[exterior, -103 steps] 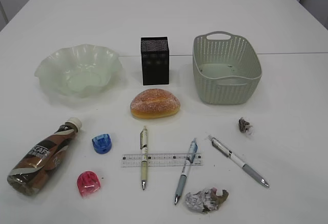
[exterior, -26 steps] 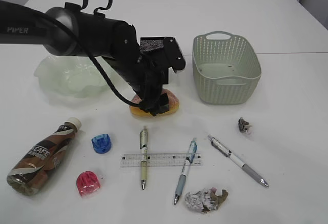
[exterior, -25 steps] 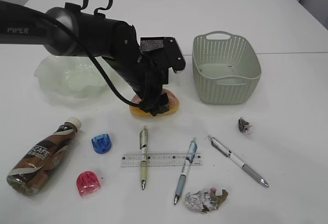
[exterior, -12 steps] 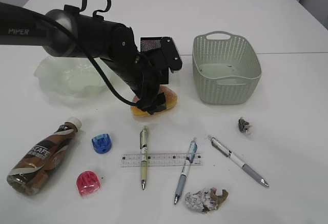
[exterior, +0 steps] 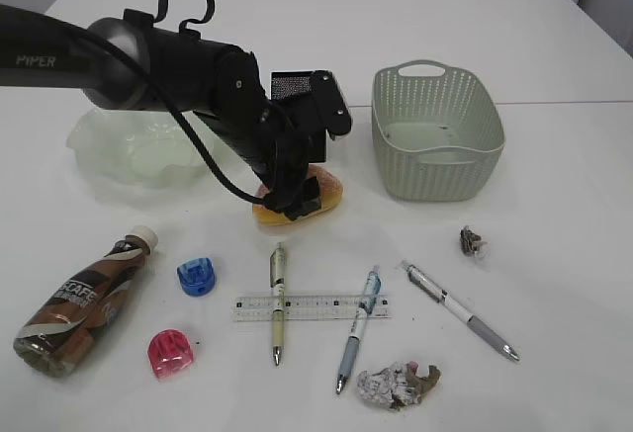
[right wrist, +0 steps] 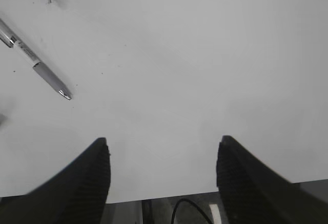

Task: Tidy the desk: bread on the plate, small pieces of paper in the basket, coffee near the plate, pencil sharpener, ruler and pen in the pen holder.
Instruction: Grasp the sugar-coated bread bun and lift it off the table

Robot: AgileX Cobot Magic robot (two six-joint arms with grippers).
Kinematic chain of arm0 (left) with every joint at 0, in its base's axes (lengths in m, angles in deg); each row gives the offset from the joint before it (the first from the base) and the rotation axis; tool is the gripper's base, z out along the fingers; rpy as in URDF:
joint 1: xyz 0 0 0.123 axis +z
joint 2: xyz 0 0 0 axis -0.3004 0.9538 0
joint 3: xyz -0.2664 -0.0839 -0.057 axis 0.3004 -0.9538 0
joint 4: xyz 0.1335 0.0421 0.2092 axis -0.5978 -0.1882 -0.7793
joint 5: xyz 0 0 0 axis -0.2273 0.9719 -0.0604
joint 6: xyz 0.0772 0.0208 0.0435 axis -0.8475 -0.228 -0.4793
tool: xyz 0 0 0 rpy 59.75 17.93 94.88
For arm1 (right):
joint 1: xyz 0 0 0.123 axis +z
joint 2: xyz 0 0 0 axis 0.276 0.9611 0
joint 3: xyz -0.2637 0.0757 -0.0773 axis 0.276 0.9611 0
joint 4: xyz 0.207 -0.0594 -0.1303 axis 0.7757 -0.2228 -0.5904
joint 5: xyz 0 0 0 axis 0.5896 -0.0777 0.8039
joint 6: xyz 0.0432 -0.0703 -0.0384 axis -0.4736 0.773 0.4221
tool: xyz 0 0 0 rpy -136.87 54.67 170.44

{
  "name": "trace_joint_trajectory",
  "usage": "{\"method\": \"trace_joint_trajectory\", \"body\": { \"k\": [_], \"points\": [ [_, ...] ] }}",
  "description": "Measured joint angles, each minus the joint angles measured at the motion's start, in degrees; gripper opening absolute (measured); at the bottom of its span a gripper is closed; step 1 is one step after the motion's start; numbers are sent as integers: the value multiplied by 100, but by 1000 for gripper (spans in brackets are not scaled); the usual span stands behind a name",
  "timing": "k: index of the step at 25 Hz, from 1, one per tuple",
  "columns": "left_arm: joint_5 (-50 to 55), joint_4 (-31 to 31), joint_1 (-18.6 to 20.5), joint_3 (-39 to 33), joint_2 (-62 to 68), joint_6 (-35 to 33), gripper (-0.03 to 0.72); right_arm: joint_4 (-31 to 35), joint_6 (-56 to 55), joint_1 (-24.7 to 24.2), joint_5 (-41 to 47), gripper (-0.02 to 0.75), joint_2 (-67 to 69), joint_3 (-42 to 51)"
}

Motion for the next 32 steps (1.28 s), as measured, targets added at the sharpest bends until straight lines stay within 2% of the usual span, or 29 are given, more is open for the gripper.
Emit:
{"method": "trace_joint_trajectory", "body": {
  "k": [5, 10, 32],
  "points": [
    [0, 12, 0, 0, 0, 26, 566, -4, 0, 0, 0, 477, 0, 0],
    [-22, 33, -11, 0, 0, 449, 583, -4, 0, 0, 0, 477, 0, 0],
    [9, -91, -11, 0, -156, 1151, 591, -4, 0, 0, 0, 477, 0, 0]
  ]
}}
